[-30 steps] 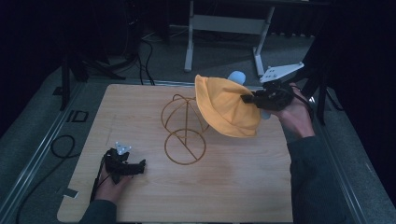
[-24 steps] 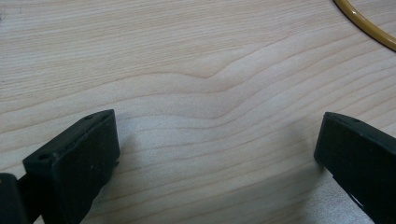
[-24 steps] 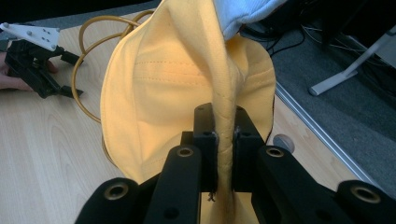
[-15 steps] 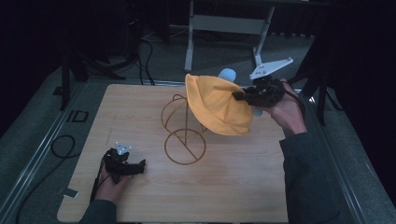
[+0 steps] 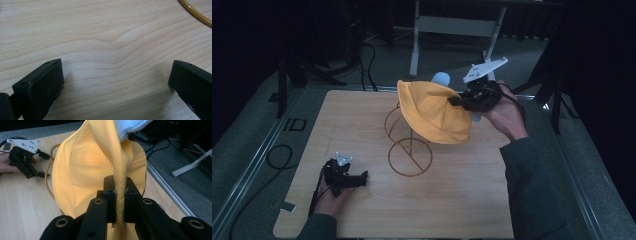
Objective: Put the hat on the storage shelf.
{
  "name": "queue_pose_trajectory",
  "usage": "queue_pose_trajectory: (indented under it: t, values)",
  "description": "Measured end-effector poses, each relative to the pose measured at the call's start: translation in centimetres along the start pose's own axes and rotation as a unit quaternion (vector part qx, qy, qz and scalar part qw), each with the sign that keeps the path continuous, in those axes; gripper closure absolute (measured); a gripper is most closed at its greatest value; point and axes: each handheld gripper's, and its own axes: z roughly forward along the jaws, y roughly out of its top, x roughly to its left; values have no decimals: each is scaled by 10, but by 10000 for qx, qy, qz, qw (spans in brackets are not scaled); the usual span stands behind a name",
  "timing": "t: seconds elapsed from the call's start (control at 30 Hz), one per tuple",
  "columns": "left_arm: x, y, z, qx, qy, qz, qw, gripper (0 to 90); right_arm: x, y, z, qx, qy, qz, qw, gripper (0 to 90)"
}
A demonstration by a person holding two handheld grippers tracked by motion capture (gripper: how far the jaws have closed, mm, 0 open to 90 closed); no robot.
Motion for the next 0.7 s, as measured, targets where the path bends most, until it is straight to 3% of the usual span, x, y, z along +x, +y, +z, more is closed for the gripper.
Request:
queue_pose_trajectory:
  t: [0.7]
  values:
    - [0,0,0,-17,-3,-12,10000,2,22,37,36,172,193,-300,9992,829]
